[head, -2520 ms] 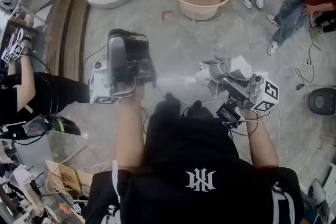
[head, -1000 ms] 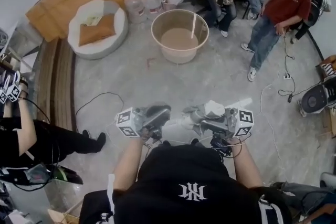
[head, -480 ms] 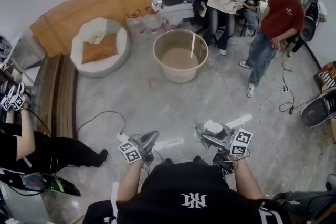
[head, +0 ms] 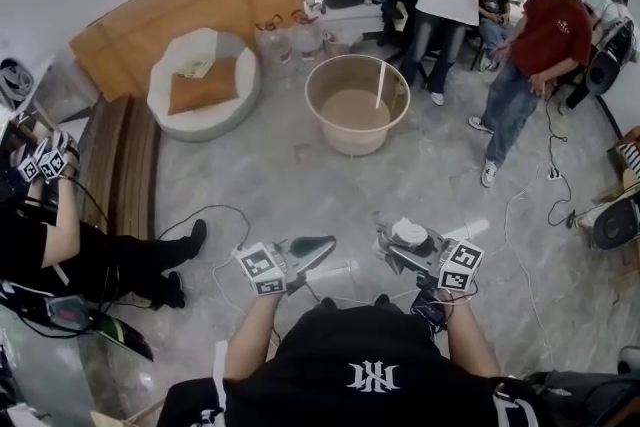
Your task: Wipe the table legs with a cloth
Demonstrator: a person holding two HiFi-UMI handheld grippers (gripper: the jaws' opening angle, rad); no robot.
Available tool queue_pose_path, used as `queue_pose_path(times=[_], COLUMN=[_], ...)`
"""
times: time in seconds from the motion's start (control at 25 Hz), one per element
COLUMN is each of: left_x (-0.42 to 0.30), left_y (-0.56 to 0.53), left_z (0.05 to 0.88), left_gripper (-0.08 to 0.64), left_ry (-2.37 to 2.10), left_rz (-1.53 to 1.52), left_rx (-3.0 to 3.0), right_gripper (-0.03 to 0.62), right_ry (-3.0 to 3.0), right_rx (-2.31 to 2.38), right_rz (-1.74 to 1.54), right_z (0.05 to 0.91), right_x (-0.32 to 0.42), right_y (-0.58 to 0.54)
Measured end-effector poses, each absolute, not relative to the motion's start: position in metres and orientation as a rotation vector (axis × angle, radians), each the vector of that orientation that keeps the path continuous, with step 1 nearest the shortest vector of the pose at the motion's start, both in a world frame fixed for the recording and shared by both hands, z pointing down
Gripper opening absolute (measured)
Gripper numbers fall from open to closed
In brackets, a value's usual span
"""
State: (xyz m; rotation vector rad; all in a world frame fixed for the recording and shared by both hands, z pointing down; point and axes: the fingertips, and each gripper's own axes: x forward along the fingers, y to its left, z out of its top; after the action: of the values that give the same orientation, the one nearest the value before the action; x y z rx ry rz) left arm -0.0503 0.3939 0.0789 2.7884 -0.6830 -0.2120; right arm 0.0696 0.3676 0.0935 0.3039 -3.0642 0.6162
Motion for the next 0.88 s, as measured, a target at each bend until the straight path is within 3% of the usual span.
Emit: queue_pose_path(times=[0.2, 0.88], left_x=[-0.038, -0.034], left_y=[0.396, 0.397], left_z=[0.072, 0.060], left_gripper=[0.006, 0.006], left_ry=[-0.645, -0.611], left_rz=[-0.076, -0.037], left_rx=[2.867, 2.868], right_gripper=[0.152, 0.152], right_ry=[-3.044, -3.030], right_rx=[0.253, 0.287], right_rz=[0.588, 0.571], right_z=[0.089, 0.078], right_x=[0.069, 0.063], right_y=[0.369, 0.364])
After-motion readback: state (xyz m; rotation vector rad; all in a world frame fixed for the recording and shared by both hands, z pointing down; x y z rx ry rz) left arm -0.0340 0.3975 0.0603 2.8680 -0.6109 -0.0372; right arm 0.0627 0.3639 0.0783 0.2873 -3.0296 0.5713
